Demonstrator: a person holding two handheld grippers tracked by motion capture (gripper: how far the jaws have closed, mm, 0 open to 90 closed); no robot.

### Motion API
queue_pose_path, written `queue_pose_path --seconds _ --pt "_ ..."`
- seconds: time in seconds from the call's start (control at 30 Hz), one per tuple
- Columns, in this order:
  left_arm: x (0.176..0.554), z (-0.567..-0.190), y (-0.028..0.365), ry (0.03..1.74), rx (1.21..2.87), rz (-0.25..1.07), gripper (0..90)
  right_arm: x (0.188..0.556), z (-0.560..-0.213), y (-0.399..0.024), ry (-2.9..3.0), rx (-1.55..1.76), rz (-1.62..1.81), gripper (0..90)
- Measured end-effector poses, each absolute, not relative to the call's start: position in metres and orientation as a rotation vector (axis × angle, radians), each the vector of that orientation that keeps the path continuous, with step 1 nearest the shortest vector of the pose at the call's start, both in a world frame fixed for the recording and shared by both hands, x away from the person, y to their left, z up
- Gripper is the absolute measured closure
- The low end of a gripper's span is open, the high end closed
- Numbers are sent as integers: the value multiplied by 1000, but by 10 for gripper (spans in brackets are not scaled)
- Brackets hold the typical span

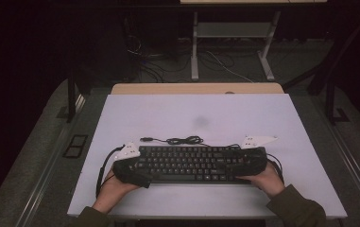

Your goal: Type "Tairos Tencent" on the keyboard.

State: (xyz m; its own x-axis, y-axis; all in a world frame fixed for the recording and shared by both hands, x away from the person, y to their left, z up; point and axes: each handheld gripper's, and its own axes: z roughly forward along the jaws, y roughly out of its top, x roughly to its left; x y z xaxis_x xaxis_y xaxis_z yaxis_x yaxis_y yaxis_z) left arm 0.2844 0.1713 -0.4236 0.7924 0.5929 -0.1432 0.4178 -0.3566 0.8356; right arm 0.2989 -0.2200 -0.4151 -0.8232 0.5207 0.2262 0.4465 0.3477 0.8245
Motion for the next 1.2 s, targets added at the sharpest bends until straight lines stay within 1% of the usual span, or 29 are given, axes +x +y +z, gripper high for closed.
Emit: queue_pose_path --seconds 0.03,0.07,0.1,0.3,0.33,0.37,0.4,0.47,0.5,0.53,0.67,1.2 --pt "284 -424 171 753 2003 225 0 299 -415 -218 2527 902 1501 496" --pt "284 -424 171 754 2001 224 0 299 -415 -218 2527 902 1501 496" --pt "284 -424 171 753 2002 223 0 300 -416 -217 2539 899 1501 544" --pt "284 -424 171 751 2006 223 0 299 -420 -212 2564 882 1478 669" --pt "284 -424 170 751 2006 224 0 299 -420 -212 2564 882 1478 669" --pt "284 -424 170 750 2006 224 0 299 -421 -210 2569 867 1468 713" --pt "284 -424 171 749 2007 224 0 299 -422 -210 2579 868 1458 735" --pt "284 -424 171 748 2008 224 0 298 -423 -208 2589 868 1451 776" --pt "284 -424 171 749 2008 224 0 298 -423 -208 2589 868 1451 776" --pt "284 -424 171 751 2005 223 0 298 -424 -207 2602 856 1440 816" --pt "285 -425 171 751 2009 224 0 298 -426 -205 2634 846 1412 884" --pt "285 -425 171 751 2012 224 0 299 -435 -200 2690 869 1272 892"
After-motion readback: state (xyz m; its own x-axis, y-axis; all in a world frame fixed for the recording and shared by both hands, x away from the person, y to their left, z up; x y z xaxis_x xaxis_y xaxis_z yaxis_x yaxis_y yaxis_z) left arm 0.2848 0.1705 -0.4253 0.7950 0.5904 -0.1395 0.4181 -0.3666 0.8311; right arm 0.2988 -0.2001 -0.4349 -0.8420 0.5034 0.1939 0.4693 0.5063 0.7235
